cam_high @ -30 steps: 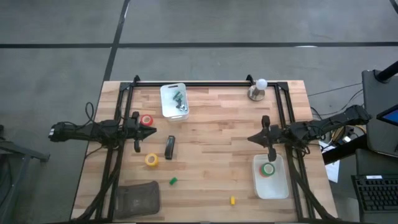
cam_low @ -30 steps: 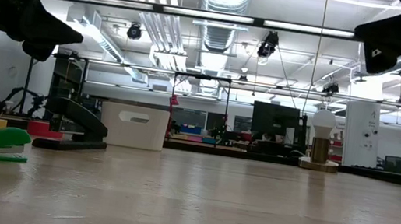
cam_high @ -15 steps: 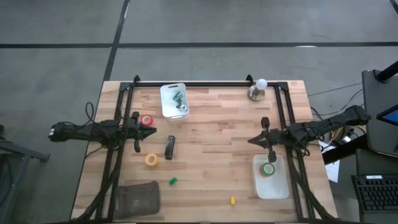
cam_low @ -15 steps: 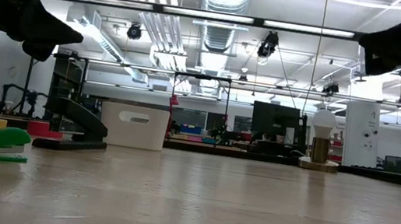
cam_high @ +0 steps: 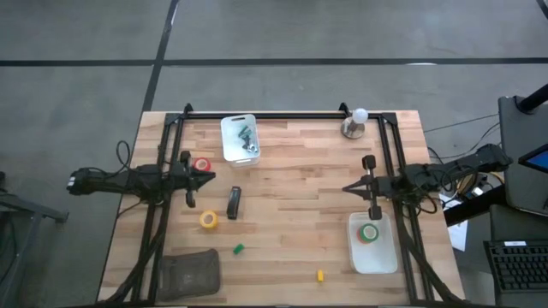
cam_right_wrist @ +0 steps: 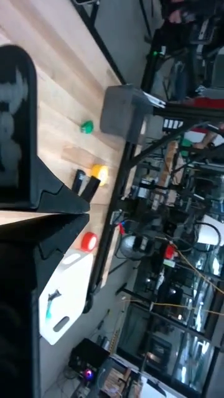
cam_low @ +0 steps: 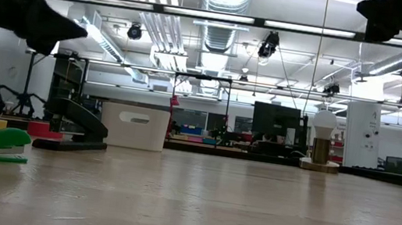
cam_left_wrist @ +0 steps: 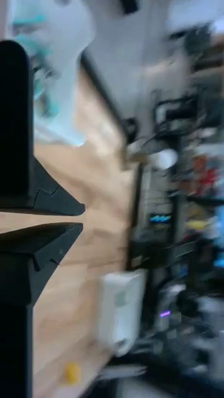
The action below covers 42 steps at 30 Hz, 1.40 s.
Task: Pick and place Stapler, Stapler remover, tape
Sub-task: Put the red tape into the bottom white bin
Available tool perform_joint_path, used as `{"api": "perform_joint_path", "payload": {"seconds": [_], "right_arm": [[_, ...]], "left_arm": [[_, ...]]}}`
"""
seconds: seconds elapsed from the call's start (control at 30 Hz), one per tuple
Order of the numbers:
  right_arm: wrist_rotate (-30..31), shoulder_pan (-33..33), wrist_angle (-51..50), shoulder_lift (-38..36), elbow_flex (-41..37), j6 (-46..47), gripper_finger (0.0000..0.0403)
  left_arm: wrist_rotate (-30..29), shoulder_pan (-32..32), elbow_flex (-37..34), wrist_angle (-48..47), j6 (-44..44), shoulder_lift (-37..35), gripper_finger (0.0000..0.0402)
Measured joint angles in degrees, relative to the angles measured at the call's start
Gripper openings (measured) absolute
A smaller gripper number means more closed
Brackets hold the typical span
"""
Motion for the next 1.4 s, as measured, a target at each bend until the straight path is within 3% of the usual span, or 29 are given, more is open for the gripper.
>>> {"api": "perform_joint_path", "payload": {"seconds": [0.23,0.47,0.57,0.7,0.83,0.93,1.1,1.4], "right_arm": [[0.1,-0.2,1.4,1.8,0.9,-3.6,0.0008],[0.1,-0.4,1.3,2.9,0.8,-3.1,0.0008],[0.1,-0.4,1.4,3.6,0.8,-1.5,0.0008],[0.1,-0.4,1.9,4.4,1.3,-1.2,0.0008],[0.1,-0.4,3.1,5.3,1.3,-0.3,0.0008],[0.1,-0.4,4.2,5.9,1.3,-0.3,0.0008],[0.1,-0.4,4.8,7.1,1.3,-0.2,0.0008],[0.0,-0.4,7.0,8.7,1.3,-0.6,0.0008]], "left_arm": [[-1.6,0.0,-0.7,18.7,-7.3,0.0,0.0032],[-13.8,0.3,0.0,23.8,-7.5,0.1,0.0032],[-14.3,0.3,2.6,17.0,-10.1,0.6,0.0037],[-15.7,0.3,8.6,-4.6,-20.8,3.6,0.006],[-20.4,0.4,14.5,-24.8,-30.1,9.2,0.0104],[-20.8,0.6,17.6,-33.9,-35.5,13.6,0.0147],[-22.2,0.9,18.6,-34.8,-34.6,22.0,0.0196],[-17.2,5.9,19.0,-35.0,-37.9,37.2,0.0192]]}}
